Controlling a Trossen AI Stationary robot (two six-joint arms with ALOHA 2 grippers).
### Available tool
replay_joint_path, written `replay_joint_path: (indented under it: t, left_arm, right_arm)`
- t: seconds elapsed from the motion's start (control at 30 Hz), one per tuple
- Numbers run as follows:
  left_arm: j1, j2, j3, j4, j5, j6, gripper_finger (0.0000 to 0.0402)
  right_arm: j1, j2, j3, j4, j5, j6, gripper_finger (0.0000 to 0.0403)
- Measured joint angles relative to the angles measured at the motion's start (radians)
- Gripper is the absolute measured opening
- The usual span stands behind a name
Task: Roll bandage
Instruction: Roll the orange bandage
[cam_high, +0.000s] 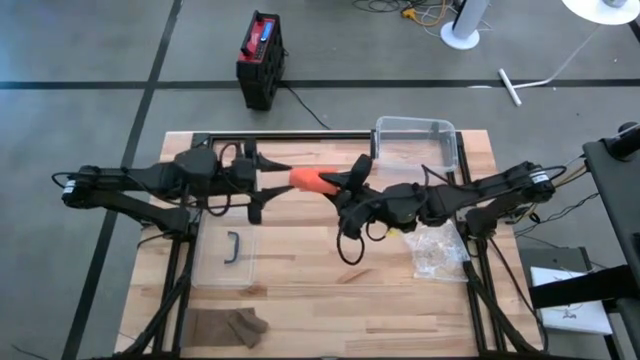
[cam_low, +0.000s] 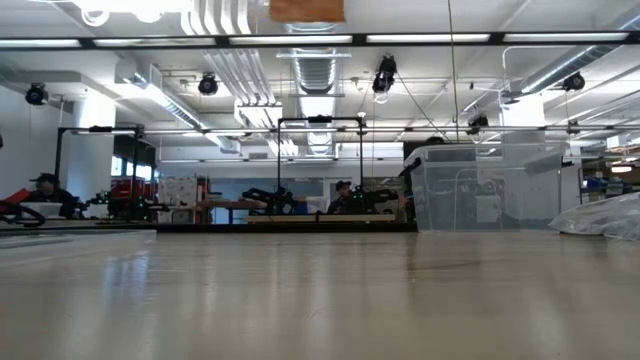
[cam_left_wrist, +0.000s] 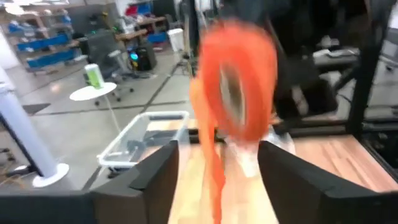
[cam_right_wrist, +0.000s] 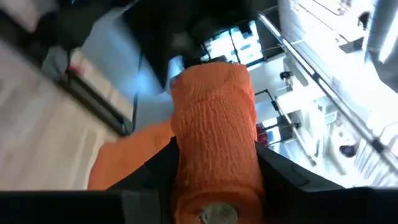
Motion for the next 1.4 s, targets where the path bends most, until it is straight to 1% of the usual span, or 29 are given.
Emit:
replay_joint_path:
  t: [0.1, 0.23, 0.37, 0.47, 0.57, 0.67, 0.77, 0.83, 0.87, 0.9, 1.0, 1.07, 1.17, 1.3, 1.4]
  left_arm:
    - [-0.001, 0.021, -0.015, 0.02, 0.051, 0.009, 0.0235]
    - [-0.001, 0.045, -0.043, 0.061, 0.018, 0.015, 0.0258]
    - [-0.001, 0.057, -0.054, 0.158, 0.011, 0.049, 0.0267]
    - [-0.001, 0.063, -0.054, 0.226, 0.002, 0.068, 0.0264]
    - [0.004, 0.075, -0.054, 0.249, -0.005, 0.095, 0.024]
    - [0.003, 0.092, -0.053, 0.264, -0.007, 0.112, 0.0193]
    - [0.003, 0.112, -0.054, 0.291, -0.006, 0.13, 0.0118]
    - [0.003, 0.119, -0.054, 0.301, -0.007, 0.133, 0.0051]
    - [0.004, 0.121, -0.054, 0.308, -0.008, 0.133, 0.0027]
    - [0.005, 0.121, -0.054, 0.307, -0.016, 0.133, 0.0015]
    - [0.005, 0.117, -0.054, 0.28, -0.076, 0.132, 0.0011]
    - [0.006, 0.115, -0.054, 0.253, -0.094, 0.128, 0.0003]
    - [0.01, 0.112, -0.056, 0.238, -0.095, 0.121, 0.0002]
    - [0.01, 0.12, -0.057, 0.237, -0.093, 0.111, 0.0001]
    - [0.01, 0.12, -0.058, 0.24, -0.093, 0.1, 0.0]
  right_arm:
    - [0.0, -0.004, 0.023, 0.005, -0.001, 0.055, 0.0148]
    - [0.003, -0.004, 0.039, 0.0, -0.01, 0.099, 0.0145]
    - [0.003, -0.006, 0.041, -0.001, -0.011, 0.13, 0.0143]
    - [0.002, -0.006, 0.041, -0.023, -0.044, 0.16, 0.0143]
    - [0.002, -0.006, 0.041, -0.024, -0.087, 0.194, 0.0143]
    - [0.003, -0.006, 0.042, -0.016, -0.093, 0.204, 0.014]
    - [0.004, -0.006, 0.045, -0.024, -0.112, 0.226, 0.0138]
    - [0.005, -0.009, 0.047, -0.034, -0.146, 0.259, 0.0136]
    - [0.006, -0.011, 0.047, -0.039, -0.159, 0.27, 0.0136]
    - [0.007, -0.016, 0.047, -0.043, -0.169, 0.287, 0.0136]
    - [0.015, -0.035, 0.047, -0.056, -0.178, 0.324, 0.0135]
    - [0.023, -0.055, 0.047, -0.058, -0.182, 0.341, 0.0135]
    - [0.035, -0.092, 0.047, -0.06, -0.224, 0.383, 0.0135]
    - [0.037, -0.138, 0.047, -0.063, -0.302, 0.486, 0.0135]
    - [0.036, -0.166, 0.047, -0.065, -0.339, 0.551, 0.0135]
